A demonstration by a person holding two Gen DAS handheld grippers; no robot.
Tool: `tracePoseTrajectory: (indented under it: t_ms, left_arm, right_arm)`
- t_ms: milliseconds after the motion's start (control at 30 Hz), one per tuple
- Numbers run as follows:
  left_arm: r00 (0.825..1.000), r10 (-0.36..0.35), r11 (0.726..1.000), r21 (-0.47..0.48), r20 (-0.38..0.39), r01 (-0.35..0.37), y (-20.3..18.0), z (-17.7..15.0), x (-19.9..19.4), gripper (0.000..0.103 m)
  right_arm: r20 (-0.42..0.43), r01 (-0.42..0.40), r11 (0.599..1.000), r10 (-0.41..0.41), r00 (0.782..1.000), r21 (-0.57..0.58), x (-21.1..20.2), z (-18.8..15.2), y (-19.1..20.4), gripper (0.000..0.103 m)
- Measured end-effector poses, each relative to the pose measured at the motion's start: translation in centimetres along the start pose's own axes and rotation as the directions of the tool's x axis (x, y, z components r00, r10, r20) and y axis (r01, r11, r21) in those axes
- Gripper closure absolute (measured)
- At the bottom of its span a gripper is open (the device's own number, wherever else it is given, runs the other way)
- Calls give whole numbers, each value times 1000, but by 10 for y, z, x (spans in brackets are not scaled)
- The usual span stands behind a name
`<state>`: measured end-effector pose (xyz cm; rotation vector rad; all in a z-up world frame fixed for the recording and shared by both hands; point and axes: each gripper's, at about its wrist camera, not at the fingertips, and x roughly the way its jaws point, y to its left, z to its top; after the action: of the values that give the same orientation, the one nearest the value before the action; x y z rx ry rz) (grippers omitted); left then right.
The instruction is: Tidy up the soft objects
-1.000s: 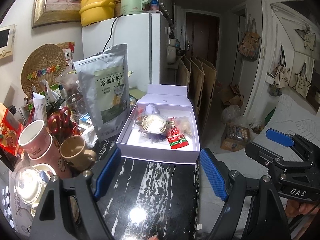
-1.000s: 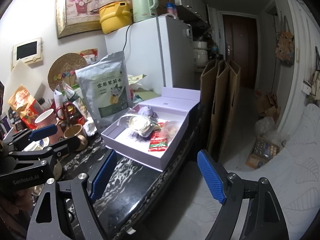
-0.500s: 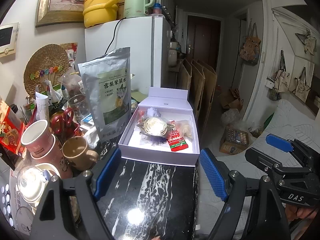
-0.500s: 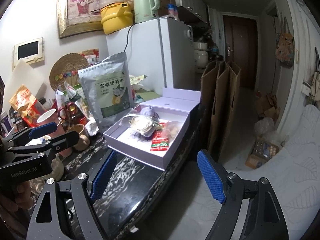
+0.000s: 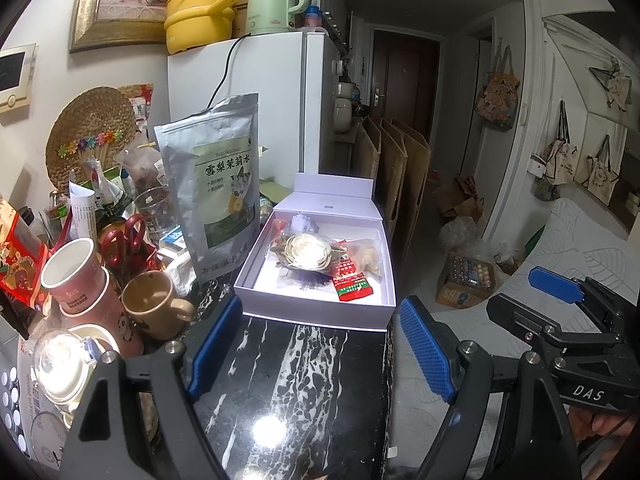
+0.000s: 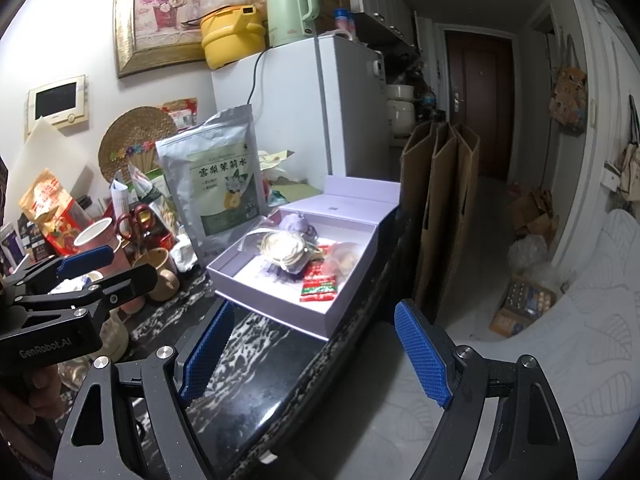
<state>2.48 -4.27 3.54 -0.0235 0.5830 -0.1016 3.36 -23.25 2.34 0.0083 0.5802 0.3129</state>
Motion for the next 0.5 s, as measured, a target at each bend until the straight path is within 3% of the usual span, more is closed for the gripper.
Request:
tracePoseTrajectory:
  t_ms: [500]
  left_arm:
    - [1000, 26, 1000, -7, -6, -26, 4, 0, -1, 22]
  right_arm:
    - [-6, 0, 1000, 0, 1000, -9, -1, -1, 2, 20]
